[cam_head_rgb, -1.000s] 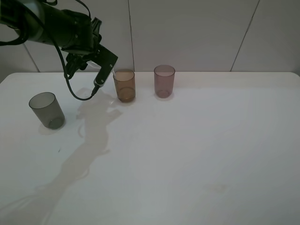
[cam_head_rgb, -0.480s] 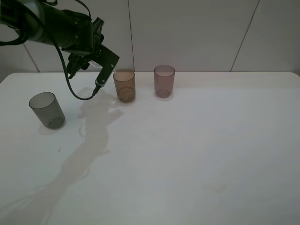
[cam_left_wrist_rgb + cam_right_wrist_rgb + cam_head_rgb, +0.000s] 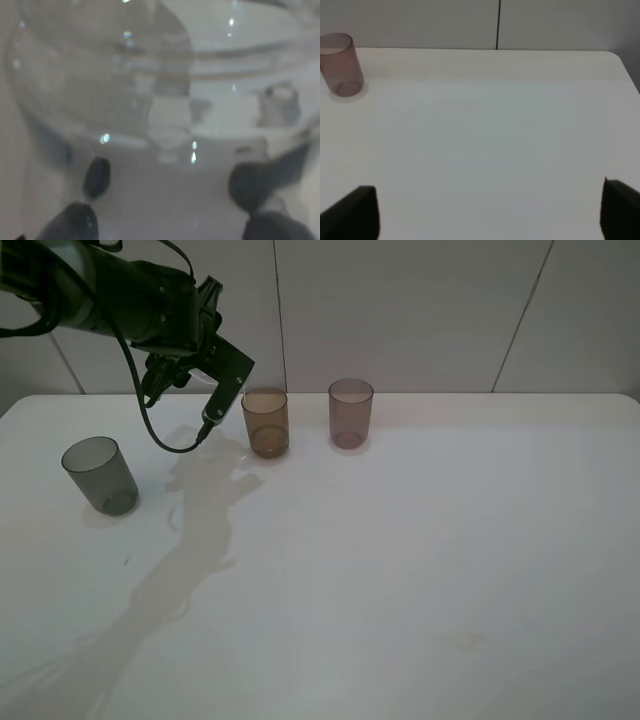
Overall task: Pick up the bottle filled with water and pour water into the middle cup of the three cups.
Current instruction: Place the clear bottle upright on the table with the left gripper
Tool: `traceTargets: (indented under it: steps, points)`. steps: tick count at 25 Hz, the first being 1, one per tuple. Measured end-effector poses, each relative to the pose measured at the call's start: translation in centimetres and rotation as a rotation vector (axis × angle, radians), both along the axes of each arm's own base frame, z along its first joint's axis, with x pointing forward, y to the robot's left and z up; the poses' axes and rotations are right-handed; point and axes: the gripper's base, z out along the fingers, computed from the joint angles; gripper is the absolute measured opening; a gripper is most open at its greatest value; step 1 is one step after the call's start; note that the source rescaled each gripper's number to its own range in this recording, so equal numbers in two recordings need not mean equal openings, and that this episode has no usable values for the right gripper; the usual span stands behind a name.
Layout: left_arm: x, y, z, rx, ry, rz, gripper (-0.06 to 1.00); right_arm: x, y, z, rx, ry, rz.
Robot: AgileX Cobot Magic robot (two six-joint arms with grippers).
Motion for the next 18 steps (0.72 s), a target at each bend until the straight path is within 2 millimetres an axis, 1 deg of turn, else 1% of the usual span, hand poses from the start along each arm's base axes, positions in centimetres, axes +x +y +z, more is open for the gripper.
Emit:
traceTargets:
  steps: [6, 18]
  points:
    - [-0.01, -0.08, 0.71, 0.003, -0.021, -0.023, 0.01, 0.0, 0.0, 0.0, 0.0, 0.0, 0.0]
    - [-0.15, -1.01, 1.03, 0.055, -0.051, -0.094, 0.01, 0.0, 0.0, 0.0, 0.0, 0.0, 0.0]
